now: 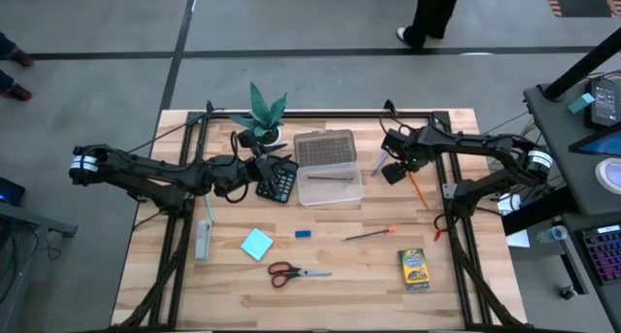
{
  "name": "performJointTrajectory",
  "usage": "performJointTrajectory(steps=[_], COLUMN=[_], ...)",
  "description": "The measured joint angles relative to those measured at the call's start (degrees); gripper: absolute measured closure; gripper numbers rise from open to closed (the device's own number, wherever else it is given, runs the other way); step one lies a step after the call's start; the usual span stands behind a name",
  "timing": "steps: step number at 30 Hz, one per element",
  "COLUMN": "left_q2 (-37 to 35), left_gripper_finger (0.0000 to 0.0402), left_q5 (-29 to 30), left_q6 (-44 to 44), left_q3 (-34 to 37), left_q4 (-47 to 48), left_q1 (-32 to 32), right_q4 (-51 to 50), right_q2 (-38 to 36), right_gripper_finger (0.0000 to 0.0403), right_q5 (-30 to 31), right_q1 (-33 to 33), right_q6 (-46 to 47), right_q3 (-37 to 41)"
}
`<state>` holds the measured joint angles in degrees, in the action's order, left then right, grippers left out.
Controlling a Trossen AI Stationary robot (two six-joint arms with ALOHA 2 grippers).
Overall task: Pack school essentials
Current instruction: Put the yellow pencil into the supplies box
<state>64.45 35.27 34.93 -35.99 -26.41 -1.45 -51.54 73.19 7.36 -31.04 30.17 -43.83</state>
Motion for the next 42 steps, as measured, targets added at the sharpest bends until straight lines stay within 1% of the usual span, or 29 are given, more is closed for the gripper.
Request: performJointTrajectory(steps=[7, 16, 20, 26, 31, 38, 42], left_q2=[0.00, 0.02, 0.02, 0.02, 0.02, 0.02, 0.02], left_gripper_finger=[0.0272, 0.0272, 0.0272, 0.0272, 0.0272, 0.0272, 0.0272], left_q5=[0.00, 0.00, 0.00, 0.00, 0.00, 0.00, 0.00], left_q6=[0.01, 0.02, 0.03, 0.03, 0.04, 0.06, 0.05], left_q3=[0.00, 0.00, 0.00, 0.00, 0.00, 0.00, 0.00], left_q4=[-0.02, -0.02, -0.02, -0.04, -0.03, -0.04, -0.05], left_q1=[0.00, 0.00, -0.02, 0.00, -0.01, 0.00, -0.01], right_q4=[2.84, 5.31, 8.91, 10.32, 11.14, 12.12, 12.19], right_q2=[0.00, 0.65, 1.24, 2.66, 3.76, 4.11, 4.00], right_gripper_finger=[0.0214, 0.0232, 0.0238, 0.0253, 0.0292, 0.0379, 0.0386], right_q5=[0.30, 0.19, -0.60, -1.11, -1.52, -2.13, -2.00], right_q1=[-2.00, -2.06, -1.99, -1.99, -1.97, -1.95, -1.95], right_q6=[-0.36, 1.23, 1.77, 2.06, 2.21, 2.98, 3.13], right_q3=[0.56, 6.22, 8.69, 9.62, 9.73, 9.73, 9.77])
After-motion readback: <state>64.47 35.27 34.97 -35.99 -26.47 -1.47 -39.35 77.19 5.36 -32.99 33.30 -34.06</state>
